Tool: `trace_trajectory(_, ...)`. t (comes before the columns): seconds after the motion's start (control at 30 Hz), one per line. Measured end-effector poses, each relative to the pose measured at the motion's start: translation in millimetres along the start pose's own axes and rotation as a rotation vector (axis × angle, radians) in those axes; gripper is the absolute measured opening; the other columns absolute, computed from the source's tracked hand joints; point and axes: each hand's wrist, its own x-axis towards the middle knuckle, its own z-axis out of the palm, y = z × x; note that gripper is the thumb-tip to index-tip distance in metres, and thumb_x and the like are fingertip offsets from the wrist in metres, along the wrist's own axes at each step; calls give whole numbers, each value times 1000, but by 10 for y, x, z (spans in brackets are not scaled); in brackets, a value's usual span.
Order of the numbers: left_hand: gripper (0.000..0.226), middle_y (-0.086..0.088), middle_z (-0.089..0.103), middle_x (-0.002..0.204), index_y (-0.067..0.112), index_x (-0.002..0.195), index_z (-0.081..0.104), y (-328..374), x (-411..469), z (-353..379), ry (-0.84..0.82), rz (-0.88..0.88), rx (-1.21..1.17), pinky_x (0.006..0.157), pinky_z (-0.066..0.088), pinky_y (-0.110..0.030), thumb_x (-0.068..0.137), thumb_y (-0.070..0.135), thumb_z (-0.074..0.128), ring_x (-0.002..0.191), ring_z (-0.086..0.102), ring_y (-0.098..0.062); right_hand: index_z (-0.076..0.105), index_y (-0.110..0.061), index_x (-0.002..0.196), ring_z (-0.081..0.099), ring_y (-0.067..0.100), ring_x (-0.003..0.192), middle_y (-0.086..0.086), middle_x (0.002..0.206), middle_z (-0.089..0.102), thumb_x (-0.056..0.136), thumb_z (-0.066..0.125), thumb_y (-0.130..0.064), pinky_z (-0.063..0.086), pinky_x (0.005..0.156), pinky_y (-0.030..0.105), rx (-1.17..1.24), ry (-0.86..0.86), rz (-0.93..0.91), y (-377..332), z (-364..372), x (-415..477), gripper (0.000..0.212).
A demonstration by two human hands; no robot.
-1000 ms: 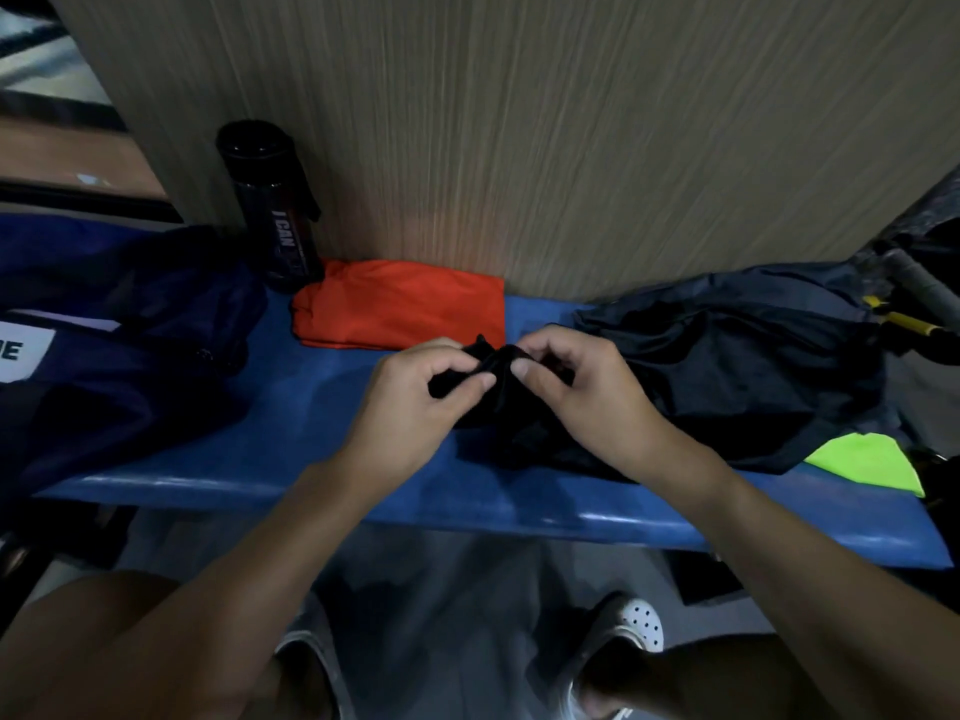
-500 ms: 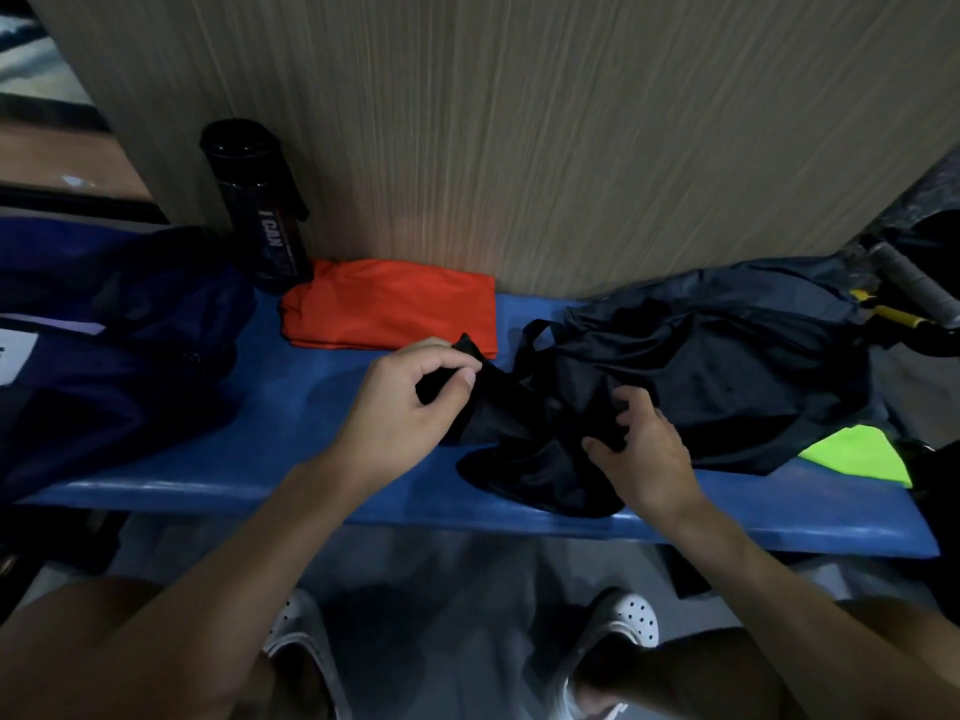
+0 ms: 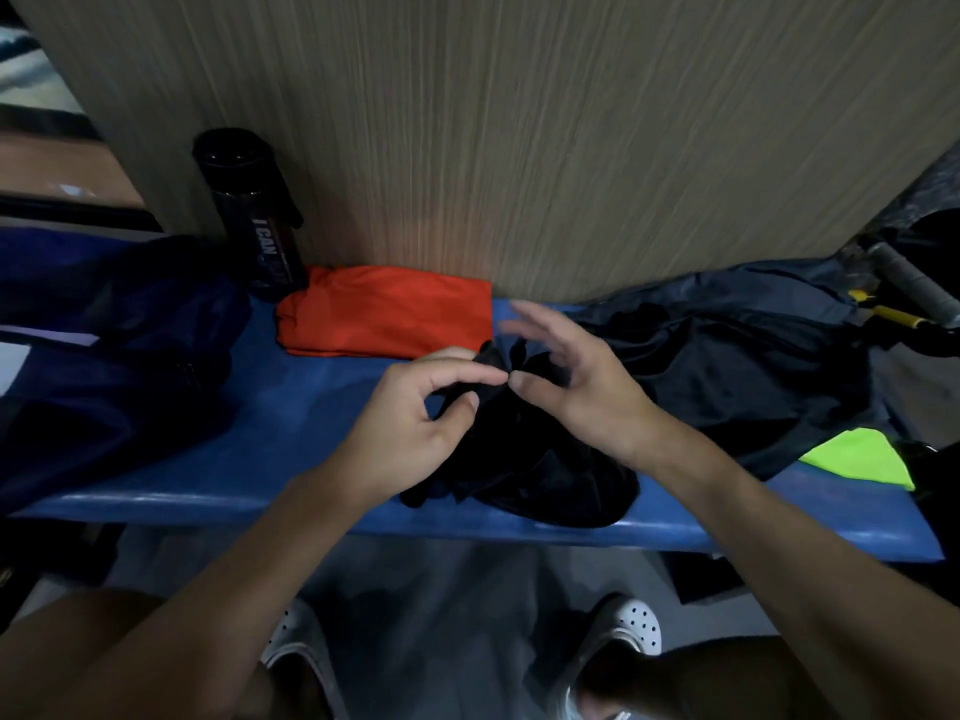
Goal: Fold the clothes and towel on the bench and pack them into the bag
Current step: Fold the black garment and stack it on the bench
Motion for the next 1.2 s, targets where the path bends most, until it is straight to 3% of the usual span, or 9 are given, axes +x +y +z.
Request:
trace_trajectory(0.1,33,0,71,104,18,106,73,-6,7,-57,51,-12,-44,95,48,-26,85,-3,58,105,67,-17,66,-6,102,57,-4,86,0,93,65,89,65,4,40,84,10,55,-53,2,-137,11,135,16)
trace_trajectory(0.2,33,6,73,94,19,102,70,-28,-16,-74,127,-98,-96,86,47,-20,85,-8,63,91,67,-5,62,-11,84,52,0,73,-3,78,58,92,61,3,42,77,14,86,-18,22,-153,12,185,16)
trace_trajectory(0.4,39,-7,72,105,20,118,62,-23,-35,-53,182,-152,-222,98,52,-42,83,2,64,104,69,-20,49,-22,134,59,5,112,-3,117,65,92,59,6,43,100,23,198,-232,142,-134,-5,207,51)
trace_trajectory(0.57,49,-12,66,99,20,119,53,13,-48,-41,188,-127,-289,85,57,-38,86,-16,61,92,70,-21,65,-16,90,55,9,77,-1,80,59,93,61,-1,45,76,25,28,-202,130,-145,14,214,16)
trace_trajectory(0.7,53,7,62,99,30,118,55,-196,-84,-36,115,-237,25,78,48,-16,78,4,76,85,61,-8,56,-14,88,53,5,67,1,75,57,99,50,-2,43,67,20,48,-50,156,-179,-9,232,18)
trace_trajectory(0.83,11,2,69,80,16,84,69,-426,-143,-138,-26,-442,330,72,57,-39,79,12,78,76,67,-13,52,-13,90,50,22,67,11,73,57,101,46,-3,41,62,33,156,53,166,-215,-94,222,16)
trace_trajectory(0.93,11,9,66,69,17,74,69,-428,-106,-230,100,-437,425,63,49,-22,83,12,74,66,62,-3,52,-15,93,52,23,67,10,73,60,98,47,4,42,62,34,193,46,151,-210,-133,184,20)
trace_trajectory(1.07,16,8,54,55,23,85,76,-169,9,-388,409,-274,306,57,43,-28,88,10,68,54,48,-4,62,-17,99,63,7,84,2,90,69,95,49,12,49,80,17,169,52,97,-229,-170,139,32)
trace_trajectory(1.2,21,4,52,47,20,89,75,5,65,-477,397,-321,172,45,46,-31,98,16,56,45,49,-4,62,-2,87,58,18,78,13,83,62,94,58,3,49,76,30,193,74,82,-225,-220,110,9)
